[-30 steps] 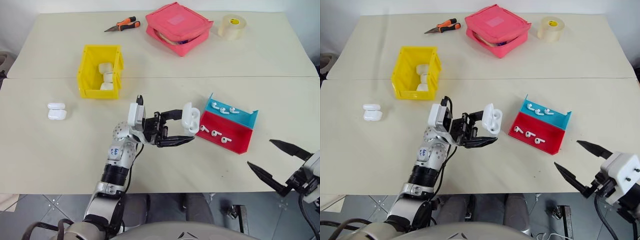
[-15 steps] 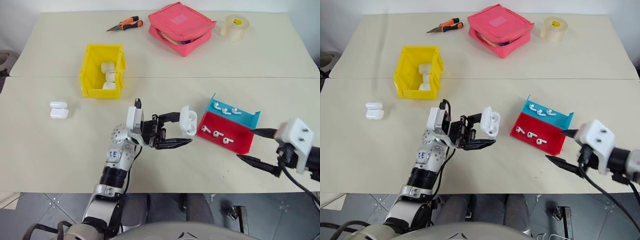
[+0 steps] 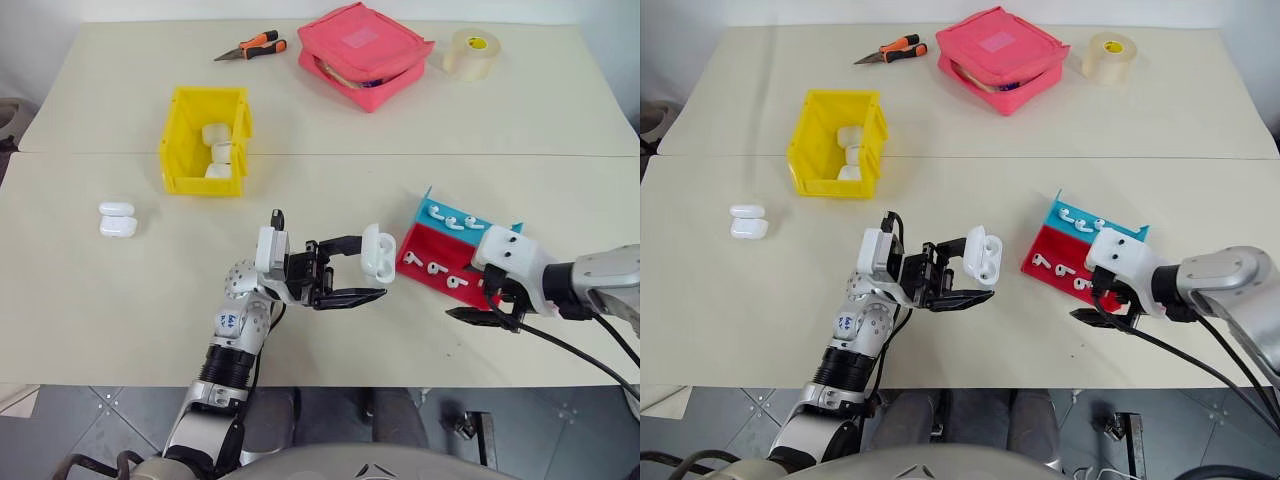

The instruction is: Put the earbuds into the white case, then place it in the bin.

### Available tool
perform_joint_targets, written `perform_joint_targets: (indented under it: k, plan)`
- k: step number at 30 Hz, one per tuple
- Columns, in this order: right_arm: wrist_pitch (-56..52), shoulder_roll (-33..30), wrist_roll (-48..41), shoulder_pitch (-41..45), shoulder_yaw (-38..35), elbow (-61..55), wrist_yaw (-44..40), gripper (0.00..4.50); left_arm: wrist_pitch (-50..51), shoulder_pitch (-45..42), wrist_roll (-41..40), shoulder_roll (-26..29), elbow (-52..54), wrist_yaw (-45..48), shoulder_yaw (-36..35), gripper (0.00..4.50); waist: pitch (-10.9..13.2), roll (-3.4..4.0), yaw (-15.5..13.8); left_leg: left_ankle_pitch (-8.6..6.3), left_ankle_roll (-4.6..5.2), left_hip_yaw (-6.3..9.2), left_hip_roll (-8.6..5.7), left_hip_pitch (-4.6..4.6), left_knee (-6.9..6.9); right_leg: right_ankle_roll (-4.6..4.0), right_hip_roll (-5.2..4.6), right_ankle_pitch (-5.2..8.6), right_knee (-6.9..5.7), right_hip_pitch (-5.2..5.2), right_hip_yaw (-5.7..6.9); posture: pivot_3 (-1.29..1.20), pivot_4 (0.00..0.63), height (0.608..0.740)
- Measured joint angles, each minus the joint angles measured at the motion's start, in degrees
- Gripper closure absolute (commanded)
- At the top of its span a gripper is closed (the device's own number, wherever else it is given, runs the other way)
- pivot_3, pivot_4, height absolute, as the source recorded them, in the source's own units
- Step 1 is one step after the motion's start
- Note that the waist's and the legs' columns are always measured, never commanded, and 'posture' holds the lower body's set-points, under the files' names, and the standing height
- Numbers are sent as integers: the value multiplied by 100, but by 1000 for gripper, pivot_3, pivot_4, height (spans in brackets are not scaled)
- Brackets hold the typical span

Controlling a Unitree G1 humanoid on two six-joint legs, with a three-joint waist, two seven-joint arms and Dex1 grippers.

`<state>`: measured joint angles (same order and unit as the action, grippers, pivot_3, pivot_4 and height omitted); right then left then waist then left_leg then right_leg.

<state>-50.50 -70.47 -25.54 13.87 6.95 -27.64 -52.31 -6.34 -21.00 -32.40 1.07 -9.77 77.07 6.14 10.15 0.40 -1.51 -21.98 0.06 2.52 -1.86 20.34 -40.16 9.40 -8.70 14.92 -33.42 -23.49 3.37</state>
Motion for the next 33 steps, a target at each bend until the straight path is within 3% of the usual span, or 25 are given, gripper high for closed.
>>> perform_joint_targets:
  k: [3, 6, 12, 32, 33]
  plan:
    - [119, 0, 315, 292, 292, 130, -139, 0, -2, 6, 0, 7, 5, -20, 7, 1800, 0, 0, 2, 0, 0, 0, 1, 0, 0, 0, 1, 0, -1, -1, 1, 0, 150, 740]
    - [189, 4, 481, 506, 468, 210, -303, 595, -3, 13, 0, 10, 7, -46, 11, 1800, 0, 0, 0, 0, 0, 0, 0, 0, 0, 0, 0, 0, 0, -1, 0, 0, 150, 740]
    - [375, 73, 845, 780, 788, 378, -577, 2615, -3, 29, 0, 15, 9, -85, 16, 1800, 0, 1, 6, 0, -1, 0, 1, 0, 0, 0, 0, 0, 0, -1, 0, 0, 150, 740]
    - [1179, 343, 1820, 1063, 1090, 741, -1312, 2615, -3, 31, -1, 26, 36, -206, 31, 1800, 0, 1, 9, 1, -3, 0, 2, 0, 0, 1, 1, 0, -1, -2, 1, 0, 150, 740]
    - [1182, 351, 1844, 1063, 1088, 741, -1332, 2972, -3, 31, 0, 28, 37, -210, 31, 1800, 0, 1, 8, 1, -3, 0, 1, 0, 0, 1, 1, 0, -1, -2, 1, 0, 150, 740]
